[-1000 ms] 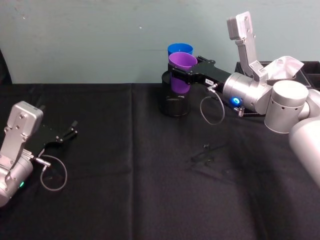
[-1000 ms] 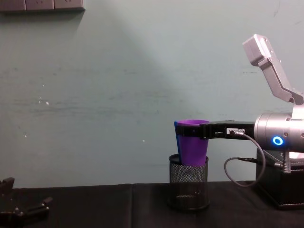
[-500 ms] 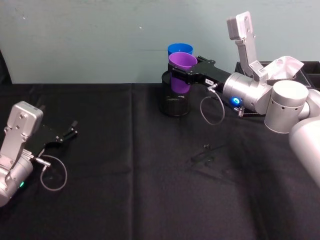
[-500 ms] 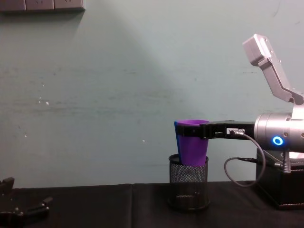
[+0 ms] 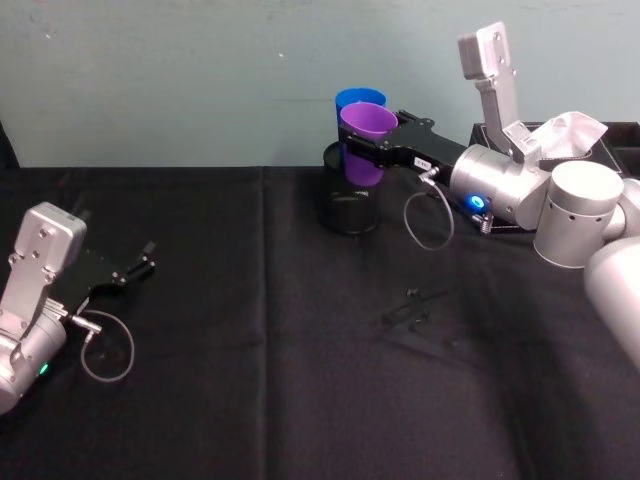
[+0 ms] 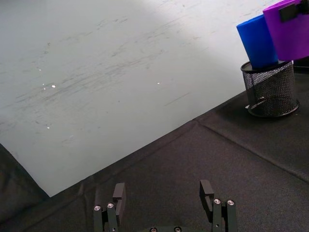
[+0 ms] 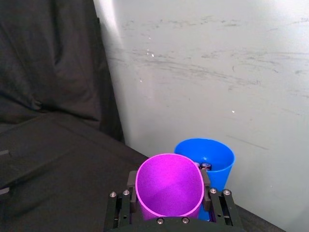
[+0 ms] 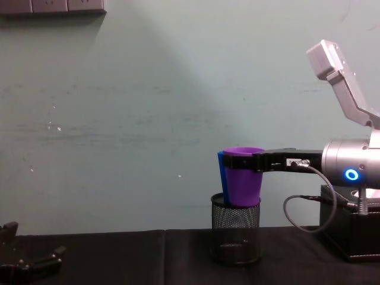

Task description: Pick up one cup with a gripper and tap it against the other cup.

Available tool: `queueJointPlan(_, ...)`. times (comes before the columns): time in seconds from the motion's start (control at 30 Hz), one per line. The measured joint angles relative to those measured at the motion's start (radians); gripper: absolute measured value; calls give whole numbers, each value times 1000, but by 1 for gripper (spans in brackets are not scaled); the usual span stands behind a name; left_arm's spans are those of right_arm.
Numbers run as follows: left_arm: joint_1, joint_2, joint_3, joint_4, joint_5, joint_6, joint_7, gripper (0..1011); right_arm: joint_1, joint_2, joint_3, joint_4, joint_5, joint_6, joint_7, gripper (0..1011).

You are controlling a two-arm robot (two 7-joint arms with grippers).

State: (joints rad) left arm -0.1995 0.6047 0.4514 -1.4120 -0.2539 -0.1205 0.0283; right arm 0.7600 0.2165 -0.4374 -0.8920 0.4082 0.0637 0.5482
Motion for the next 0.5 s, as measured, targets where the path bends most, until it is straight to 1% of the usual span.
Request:
queueJointPlan(0.07,0,0,0,0,0,0,0,1000,-8,6,2,-15,0,4,1,731)
queueJointPlan(0.27,0,0,0,0,0,0,0,1000,-47,32,5,-95,13,35,9,731)
queueJointPlan(0.37,0,0,0,0,0,0,0,1000,-78,52,2,-156,27,57,16,731)
queueJointPlan(0.47,0,0,0,0,0,0,0,1000,-96,63,0,-189,36,67,18,731)
queueJointPlan(0.5,0,0,0,0,0,0,0,1000,-107,71,-2,-212,43,73,18,731)
